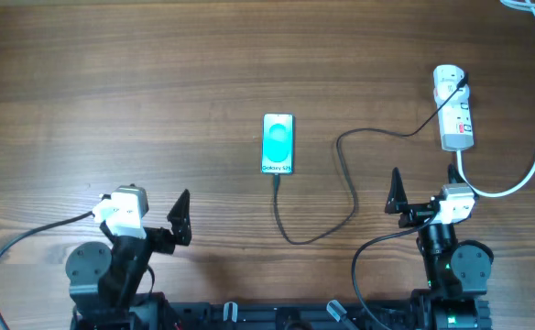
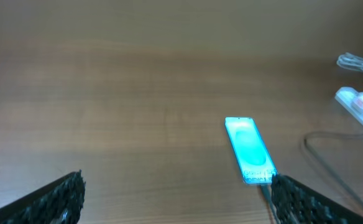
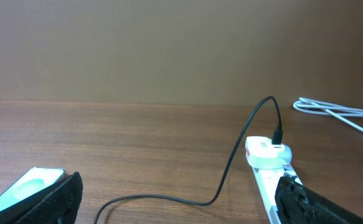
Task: Plug charger to phone and switch on socket
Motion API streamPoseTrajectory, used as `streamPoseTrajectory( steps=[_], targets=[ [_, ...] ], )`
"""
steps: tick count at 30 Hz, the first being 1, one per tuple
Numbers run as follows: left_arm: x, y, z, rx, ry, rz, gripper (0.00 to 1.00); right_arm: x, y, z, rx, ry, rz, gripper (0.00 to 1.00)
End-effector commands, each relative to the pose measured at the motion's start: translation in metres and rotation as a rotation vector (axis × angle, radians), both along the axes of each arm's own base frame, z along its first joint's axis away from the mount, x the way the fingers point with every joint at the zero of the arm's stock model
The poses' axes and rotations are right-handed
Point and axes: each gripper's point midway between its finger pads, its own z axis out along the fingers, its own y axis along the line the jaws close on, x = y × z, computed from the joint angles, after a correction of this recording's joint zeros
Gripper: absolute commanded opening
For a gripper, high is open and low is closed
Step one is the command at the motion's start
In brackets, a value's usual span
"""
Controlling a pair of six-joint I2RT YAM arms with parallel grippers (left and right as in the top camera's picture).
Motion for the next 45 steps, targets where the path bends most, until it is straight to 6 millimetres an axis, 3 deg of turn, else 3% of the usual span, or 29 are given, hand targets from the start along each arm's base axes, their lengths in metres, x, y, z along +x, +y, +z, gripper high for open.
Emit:
streamPoseTrajectory(
  steps=[1, 5, 12, 14, 19, 23, 27, 33, 45],
  targets=[
    [0.005, -0.002, -0.013, 0.009, -0.074, -0.017, 1.0, 0.0, -0.003, 0.001, -0.018, -0.007, -0.013, 1.0],
    [0.013, -0.002, -0.014, 0.016, -0.189, -0.017, 1.0, 0.0, -0.003, 0.001, -0.018, -0.007, -0.013, 1.0],
    [0.025, 0.004, 0.0, -0.011, -0.324, 0.021, 1.0, 0.0, -0.003, 0.001, -0.017, -0.007, -0.013, 1.0],
    [0.029, 0.017, 0.0, -0.07, -0.341, 0.104, 1.0, 0.0, -0.003, 0.001, -0.017, -0.007, -0.013, 1.0],
    [0.035, 0.019, -0.006, -0.084, -0.404, 0.113, 1.0, 0.0, -0.003, 0.001, -0.018, -0.007, -0.013, 1.0],
    [0.036, 0.023, -0.013, -0.08, -0.38, 0.138, 1.0, 0.0, -0.003, 0.001, -0.018, -0.007, -0.013, 1.0],
    [0.036, 0.031, -0.046, -0.038, -0.252, 0.185, 1.0, 0.0, -0.003, 0.001, -0.018, -0.007, -0.013, 1.0],
    [0.036, 0.04, -0.047, 0.099, -0.261, 0.211, 1.0, 0.0, -0.003, 0.001, -0.017, -0.007, -0.013, 1.0],
    [0.036, 0.041, -0.047, 0.1, -0.261, 0.214, 1.0, 0.0, -0.003, 0.001, -0.018, -0.007, -0.013, 1.0]
  ],
)
